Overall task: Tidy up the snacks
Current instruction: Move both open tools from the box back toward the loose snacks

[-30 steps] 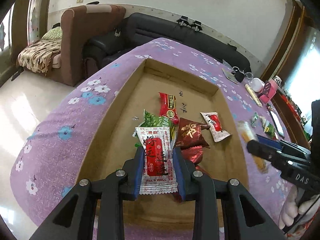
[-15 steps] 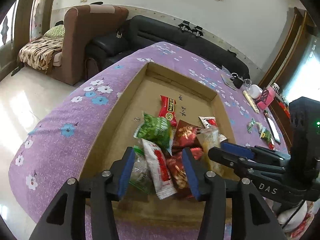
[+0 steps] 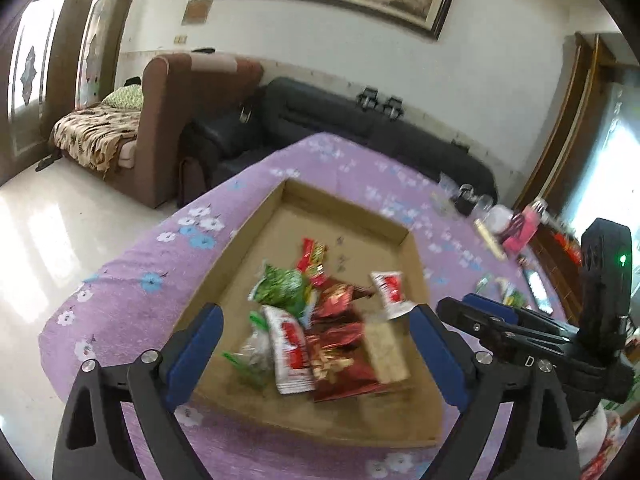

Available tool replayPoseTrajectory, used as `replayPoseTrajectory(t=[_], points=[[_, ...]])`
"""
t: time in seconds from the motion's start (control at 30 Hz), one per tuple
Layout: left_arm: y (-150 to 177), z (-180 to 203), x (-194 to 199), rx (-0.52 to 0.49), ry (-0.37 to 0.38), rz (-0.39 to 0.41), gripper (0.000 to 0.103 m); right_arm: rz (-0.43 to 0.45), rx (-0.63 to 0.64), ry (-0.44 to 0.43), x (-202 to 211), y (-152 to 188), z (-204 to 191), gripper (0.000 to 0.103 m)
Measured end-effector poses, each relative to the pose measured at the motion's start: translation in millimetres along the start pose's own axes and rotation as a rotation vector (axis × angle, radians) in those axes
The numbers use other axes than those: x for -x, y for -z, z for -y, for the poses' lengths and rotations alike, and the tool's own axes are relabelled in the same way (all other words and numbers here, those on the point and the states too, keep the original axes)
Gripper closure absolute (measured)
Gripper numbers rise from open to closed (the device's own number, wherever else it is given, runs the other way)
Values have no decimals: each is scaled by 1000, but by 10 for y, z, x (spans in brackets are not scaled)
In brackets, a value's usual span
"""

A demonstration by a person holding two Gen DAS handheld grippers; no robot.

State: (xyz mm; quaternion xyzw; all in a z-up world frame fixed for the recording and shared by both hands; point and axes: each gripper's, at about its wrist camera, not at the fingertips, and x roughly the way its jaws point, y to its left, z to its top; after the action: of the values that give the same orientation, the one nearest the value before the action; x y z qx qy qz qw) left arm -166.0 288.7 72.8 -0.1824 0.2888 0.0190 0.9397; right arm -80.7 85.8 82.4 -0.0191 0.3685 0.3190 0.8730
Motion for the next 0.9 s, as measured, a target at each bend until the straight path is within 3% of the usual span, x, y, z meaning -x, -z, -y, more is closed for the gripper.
replayPoseTrajectory(t=[0.07,0.27,0.43,0.67,0.9], points=[[21,36,52,16,26,19,7,59,20,53,164,11,60,33],[98,326,44,-44,31,-26,7,204,-3,172,583,78,452,25],[201,673,18,-161,-7,-56,7,164,-151,200,729,136,1010,25],[250,1072,-79,-311,-59,-104,7,165,-188,255,912,275,1368,25],[203,1368,-209,-388,-63,-124,7,173,-241,294,1030,330,1719,25]])
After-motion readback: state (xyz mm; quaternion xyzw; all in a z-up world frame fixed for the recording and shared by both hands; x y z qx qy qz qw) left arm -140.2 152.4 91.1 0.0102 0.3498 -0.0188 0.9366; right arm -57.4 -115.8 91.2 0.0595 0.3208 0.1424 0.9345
